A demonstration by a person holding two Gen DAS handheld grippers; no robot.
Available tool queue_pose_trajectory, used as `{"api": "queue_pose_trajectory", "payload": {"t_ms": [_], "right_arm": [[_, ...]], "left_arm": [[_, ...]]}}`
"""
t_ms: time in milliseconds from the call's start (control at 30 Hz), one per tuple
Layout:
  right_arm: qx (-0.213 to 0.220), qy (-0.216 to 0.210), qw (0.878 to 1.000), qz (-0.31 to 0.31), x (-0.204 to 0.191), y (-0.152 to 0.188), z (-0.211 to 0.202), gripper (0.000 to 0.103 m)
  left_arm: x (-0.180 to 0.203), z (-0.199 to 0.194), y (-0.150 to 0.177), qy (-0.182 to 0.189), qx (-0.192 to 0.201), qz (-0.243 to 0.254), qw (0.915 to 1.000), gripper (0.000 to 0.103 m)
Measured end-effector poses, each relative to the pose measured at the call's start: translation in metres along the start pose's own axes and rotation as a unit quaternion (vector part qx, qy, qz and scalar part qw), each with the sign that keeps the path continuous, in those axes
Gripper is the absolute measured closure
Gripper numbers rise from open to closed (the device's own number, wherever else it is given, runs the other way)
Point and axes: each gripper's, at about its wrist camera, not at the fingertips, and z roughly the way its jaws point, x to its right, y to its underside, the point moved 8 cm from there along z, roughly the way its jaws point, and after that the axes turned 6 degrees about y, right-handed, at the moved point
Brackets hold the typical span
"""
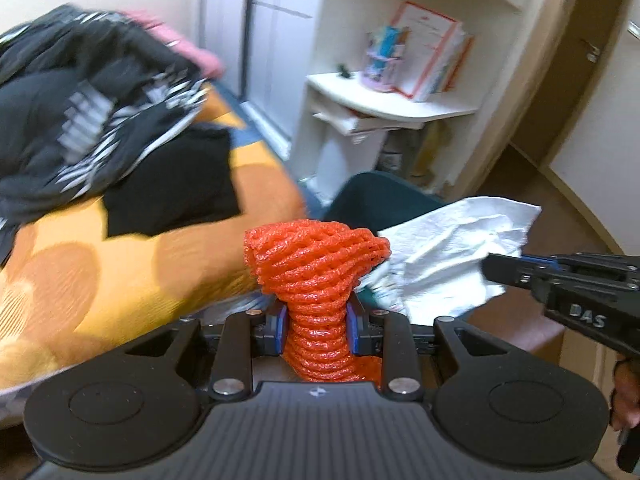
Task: Collect trash
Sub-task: 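Carry the red foam mesh and white tissue up to the teal bin, then open both grippers inside the teal bin, releasing mesh and tissue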
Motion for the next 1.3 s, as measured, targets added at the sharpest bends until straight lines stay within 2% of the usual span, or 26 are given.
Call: {"api": "queue_pose_trajectory", "payload": {"t_ms": [233, 533, 933, 1167, 1300], "right_arm": [[0.009, 0.033, 0.999, 0.024, 0.049, -0.015, 0.009, 0.097], [-0.018, 0.075, 0.996, 0.043, 0.087, -0.019, 0.055, 0.097], [-0.114, 0.095, 0.988, 0.03, 0.099, 0.009, 0.132, 0.097], [-0.152, 0.091, 0.984, 0.023, 0.098, 0.022, 0.152, 0.094], [-0.166, 0.091, 0.982, 0.025, 0.098, 0.031, 0.158, 0.089]], "left_arm": [[0.045, 0.046, -0.022, 0.012, -0.018, 0.016, 0.9997, 0.076], [0.051, 0.117, -0.035, -0.005, -0.05, 0.036, 0.9981, 0.076], [0.047, 0.195, -0.015, -0.029, -0.13, 0.068, 0.9887, 0.076], [0.042, 0.22, -0.003, -0.033, -0.161, 0.07, 0.9839, 0.076], [0.042, 0.231, 0.002, -0.031, -0.174, 0.069, 0.9817, 0.076]]}}
